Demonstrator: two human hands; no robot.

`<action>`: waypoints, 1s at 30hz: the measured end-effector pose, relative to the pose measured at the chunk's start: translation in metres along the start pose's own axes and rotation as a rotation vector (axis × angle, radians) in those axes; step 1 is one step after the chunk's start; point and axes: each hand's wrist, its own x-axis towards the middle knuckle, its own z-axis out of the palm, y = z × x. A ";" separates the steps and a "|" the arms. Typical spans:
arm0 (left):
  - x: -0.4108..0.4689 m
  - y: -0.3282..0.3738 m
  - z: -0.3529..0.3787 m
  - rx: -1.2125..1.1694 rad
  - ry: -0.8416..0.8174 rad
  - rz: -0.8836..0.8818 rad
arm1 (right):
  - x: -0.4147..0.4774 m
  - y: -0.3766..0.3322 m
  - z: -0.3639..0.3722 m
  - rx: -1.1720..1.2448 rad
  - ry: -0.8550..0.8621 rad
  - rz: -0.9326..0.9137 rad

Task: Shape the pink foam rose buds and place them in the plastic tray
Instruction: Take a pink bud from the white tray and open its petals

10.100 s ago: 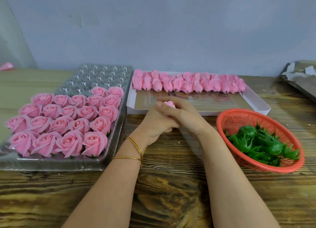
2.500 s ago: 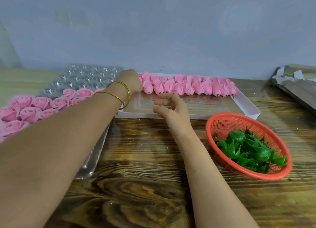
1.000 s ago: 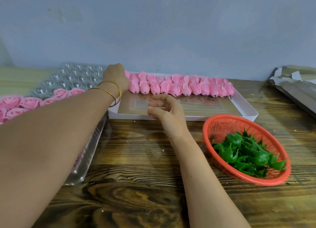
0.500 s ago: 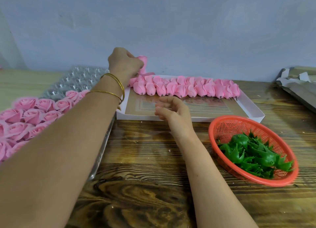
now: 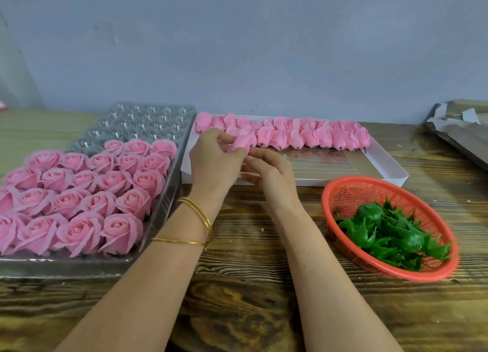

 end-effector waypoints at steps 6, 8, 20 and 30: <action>-0.018 -0.010 -0.012 0.021 0.023 0.104 | -0.003 0.000 0.003 -0.032 -0.041 -0.004; -0.023 -0.012 -0.015 -0.001 0.023 0.106 | -0.004 0.002 0.004 -0.082 -0.057 -0.042; -0.033 -0.019 -0.016 -0.415 -0.060 -0.137 | -0.005 0.004 -0.001 -0.169 -0.030 -0.118; -0.029 -0.019 -0.020 -0.683 -0.449 -0.255 | -0.013 -0.010 -0.004 0.225 -0.368 0.167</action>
